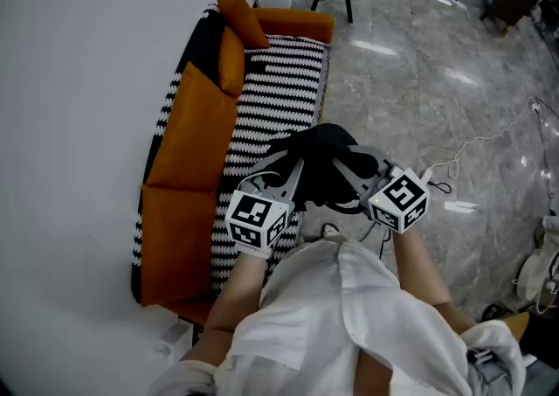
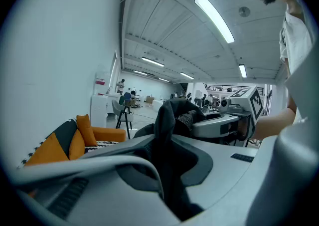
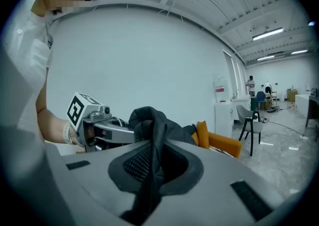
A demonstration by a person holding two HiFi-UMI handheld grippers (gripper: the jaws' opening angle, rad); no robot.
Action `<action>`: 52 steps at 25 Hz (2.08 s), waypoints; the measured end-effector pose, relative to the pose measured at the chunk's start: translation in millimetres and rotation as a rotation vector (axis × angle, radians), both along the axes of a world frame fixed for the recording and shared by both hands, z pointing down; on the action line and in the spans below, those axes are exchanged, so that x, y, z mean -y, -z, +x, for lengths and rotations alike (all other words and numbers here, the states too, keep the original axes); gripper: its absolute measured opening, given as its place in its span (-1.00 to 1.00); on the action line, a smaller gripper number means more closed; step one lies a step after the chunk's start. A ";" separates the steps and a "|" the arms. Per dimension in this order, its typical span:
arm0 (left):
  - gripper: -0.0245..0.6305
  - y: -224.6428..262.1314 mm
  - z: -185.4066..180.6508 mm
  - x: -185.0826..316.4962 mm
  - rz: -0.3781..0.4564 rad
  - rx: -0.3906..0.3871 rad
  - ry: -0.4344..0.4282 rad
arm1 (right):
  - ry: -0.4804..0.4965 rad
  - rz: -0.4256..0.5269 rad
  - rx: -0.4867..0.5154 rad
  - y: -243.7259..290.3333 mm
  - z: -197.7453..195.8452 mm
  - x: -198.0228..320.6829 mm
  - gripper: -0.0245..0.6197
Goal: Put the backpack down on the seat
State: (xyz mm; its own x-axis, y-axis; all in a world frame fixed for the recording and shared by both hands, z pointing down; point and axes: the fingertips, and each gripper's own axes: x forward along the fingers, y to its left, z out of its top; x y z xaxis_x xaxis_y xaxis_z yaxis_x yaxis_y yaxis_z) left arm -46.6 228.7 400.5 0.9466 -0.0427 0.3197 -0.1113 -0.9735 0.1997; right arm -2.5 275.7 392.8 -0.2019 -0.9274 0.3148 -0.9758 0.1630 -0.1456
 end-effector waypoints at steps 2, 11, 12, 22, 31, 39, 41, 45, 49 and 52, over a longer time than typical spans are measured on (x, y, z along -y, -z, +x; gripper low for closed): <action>-0.74 2.2 -0.7 1.4 0.006 -0.004 0.000 | 0.003 0.004 0.004 1.6 -0.7 1.3 -0.81; -0.74 6.6 -0.6 1.8 0.017 -0.015 0.008 | 0.019 0.020 0.002 5.3 0.6 3.0 -0.81; -0.74 6.3 -0.6 0.8 0.015 -0.016 0.009 | 0.021 0.020 0.002 5.0 0.8 2.5 -0.81; -0.75 5.1 12.1 -10.4 0.013 -0.007 0.019 | 0.027 0.041 0.057 3.1 16.5 -6.9 -0.80; -0.75 4.1 32.1 -19.0 0.012 -0.005 0.066 | 0.082 0.065 0.082 4.5 39.3 -12.3 -0.80; -0.75 -1.5 54.1 4.6 0.000 0.001 0.063 | 0.078 0.055 0.119 -2.8 62.3 12.4 -0.80; -0.75 -4.3 63.2 15.6 -0.016 0.001 0.059 | 0.076 0.044 0.122 -5.3 71.4 23.6 -0.80; -0.75 -4.6 82.8 46.2 -0.040 -0.005 0.038 | 0.068 0.033 0.128 -4.4 90.4 53.5 -0.80; -0.75 -2.6 96.1 85.4 -0.062 -0.030 0.027 | 0.066 0.030 0.105 -1.5 105.4 95.0 -0.80; -0.75 3.9 102.3 112.0 -0.054 -0.051 0.017 | 0.068 0.049 0.098 5.0 111.4 121.0 -0.80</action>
State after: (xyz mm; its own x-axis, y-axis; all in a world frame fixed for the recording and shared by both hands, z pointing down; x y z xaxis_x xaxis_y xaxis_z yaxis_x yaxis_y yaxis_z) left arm 55.7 116.7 396.6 0.9610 -0.0431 0.2730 -0.1163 -0.9592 0.2578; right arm 108.9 154.6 387.8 -0.2923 -0.9244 0.2453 -0.9438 0.2373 -0.2302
